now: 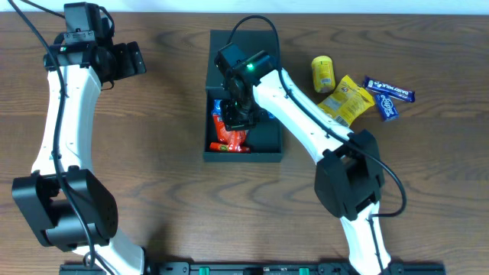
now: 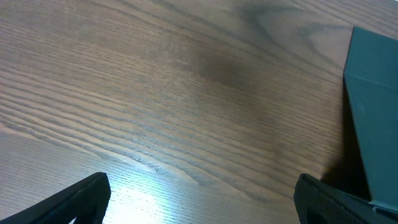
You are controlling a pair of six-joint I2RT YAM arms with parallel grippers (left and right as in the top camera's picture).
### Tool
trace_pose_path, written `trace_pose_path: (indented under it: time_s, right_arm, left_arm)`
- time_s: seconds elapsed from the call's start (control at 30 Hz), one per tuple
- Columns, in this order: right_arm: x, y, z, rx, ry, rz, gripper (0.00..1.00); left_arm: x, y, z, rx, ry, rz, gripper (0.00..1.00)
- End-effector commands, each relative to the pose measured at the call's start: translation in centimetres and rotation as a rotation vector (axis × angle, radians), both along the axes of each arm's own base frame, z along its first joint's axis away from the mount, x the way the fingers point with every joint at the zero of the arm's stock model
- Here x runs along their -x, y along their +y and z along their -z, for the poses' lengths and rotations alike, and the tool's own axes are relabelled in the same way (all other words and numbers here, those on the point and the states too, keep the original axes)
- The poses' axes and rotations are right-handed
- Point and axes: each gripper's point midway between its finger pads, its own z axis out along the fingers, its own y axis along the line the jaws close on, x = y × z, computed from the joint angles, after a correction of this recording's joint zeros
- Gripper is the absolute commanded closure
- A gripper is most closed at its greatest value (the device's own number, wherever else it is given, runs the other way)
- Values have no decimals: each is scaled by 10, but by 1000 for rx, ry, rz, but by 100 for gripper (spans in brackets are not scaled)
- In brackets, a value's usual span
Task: Pack container
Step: 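Lower the red wrapper into the box and open the right gripper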
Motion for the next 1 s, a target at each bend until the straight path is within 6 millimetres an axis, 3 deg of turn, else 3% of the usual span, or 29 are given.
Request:
trace_pose_path:
  time_s: [0.0,0.47,0.7,0.97]
  right_arm:
    - [7,1,29,49,43,-41,99]
    - [16,7,91,78,146,-82,99]
    - [18,43,88,-114,146,-189,99]
    - [15,39,84,-116,148,-183,99]
  left_arm:
    - [1,2,7,-8,19,10,5]
    - [1,2,7,-7,21,10,5]
    - [2,2,7,-7,22,10,5]
    - [3,2,8,-7,27,10,5]
